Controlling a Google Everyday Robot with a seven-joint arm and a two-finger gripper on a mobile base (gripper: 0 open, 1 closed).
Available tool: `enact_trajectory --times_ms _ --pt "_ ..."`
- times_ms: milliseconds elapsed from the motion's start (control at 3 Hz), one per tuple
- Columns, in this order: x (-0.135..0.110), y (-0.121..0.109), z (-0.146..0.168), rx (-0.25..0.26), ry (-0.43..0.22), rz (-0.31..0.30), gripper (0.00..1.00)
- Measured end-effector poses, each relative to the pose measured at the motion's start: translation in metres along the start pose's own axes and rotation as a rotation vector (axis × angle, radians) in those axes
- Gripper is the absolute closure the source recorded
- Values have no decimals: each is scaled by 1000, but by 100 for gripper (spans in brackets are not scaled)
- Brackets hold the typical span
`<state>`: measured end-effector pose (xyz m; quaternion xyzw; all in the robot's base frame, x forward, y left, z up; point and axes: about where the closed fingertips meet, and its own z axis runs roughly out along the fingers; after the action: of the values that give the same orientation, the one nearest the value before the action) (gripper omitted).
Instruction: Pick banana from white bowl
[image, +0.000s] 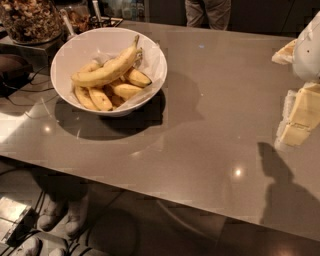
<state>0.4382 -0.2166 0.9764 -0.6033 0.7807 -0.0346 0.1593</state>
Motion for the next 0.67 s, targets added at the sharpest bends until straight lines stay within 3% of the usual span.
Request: enact_trajectory --times_ms 333,667 --pt "-2 0 0 3 -2 -2 0" --pt "-20 -1 2 -13 -5 -33 0"
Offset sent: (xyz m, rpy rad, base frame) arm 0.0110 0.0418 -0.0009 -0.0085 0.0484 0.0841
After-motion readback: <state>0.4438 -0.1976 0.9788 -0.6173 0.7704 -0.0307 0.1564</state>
